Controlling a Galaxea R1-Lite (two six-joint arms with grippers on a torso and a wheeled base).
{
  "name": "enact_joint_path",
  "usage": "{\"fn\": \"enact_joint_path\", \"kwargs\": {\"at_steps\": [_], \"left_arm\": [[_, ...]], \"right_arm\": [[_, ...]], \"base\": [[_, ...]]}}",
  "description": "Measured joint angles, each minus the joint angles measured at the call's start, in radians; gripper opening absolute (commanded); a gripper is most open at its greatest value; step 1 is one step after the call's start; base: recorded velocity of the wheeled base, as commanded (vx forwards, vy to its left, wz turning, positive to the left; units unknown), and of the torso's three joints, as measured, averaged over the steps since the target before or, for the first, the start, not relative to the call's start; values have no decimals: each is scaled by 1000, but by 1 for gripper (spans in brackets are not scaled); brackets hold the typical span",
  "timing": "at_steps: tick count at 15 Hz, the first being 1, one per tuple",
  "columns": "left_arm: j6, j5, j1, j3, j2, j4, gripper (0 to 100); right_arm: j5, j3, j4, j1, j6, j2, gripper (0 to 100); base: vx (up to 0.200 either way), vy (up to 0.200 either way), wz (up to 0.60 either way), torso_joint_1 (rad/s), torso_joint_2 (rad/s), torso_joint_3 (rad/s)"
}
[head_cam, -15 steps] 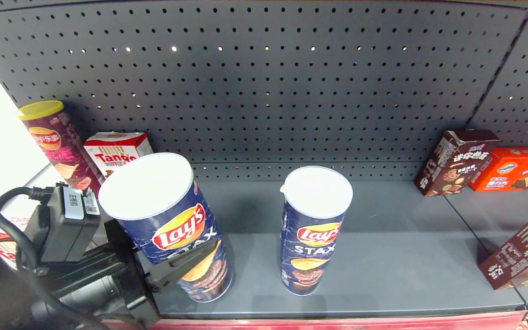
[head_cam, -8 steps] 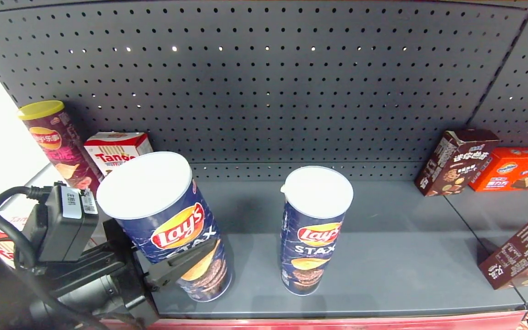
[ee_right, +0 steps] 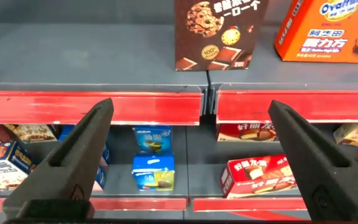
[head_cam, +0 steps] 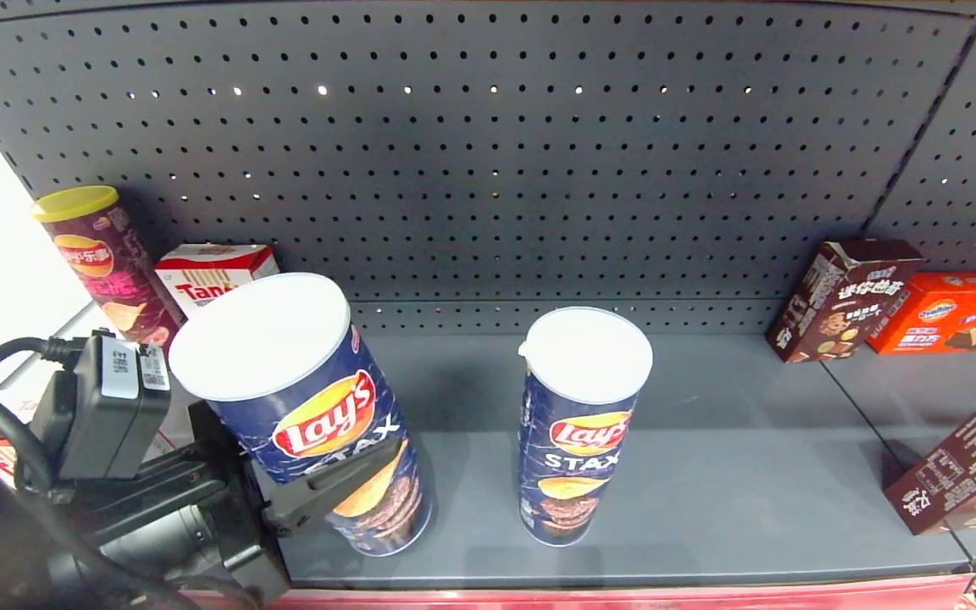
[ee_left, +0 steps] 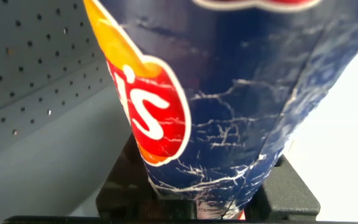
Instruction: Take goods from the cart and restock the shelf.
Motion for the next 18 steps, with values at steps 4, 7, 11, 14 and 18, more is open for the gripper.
{"fn": "enact_joint_path", "kwargs": {"at_steps": [4,7,11,14,18], "left_arm": [[1,12,42,-49,9,8,0],[-4,-3,49,-104,46,24,0],[7,-34,59,-276,144,129,0],[11,-103,72,-430,224,314,0],[22,-163,81,-638,336,450,0]], "right_arm": [[0,1,0,0,0,-5,100],[0,1,0,0,0,-5,100],[0,1,0,0,0,-6,100],[0,1,0,0,0,-6,100],[0,1,0,0,0,-6,100]], "base": [[0,0,0,0,0,0],[0,0,0,0,0,0],[0,0,0,0,0,0],[0,0,0,0,0,0],[0,0,0,0,0,0]]}}
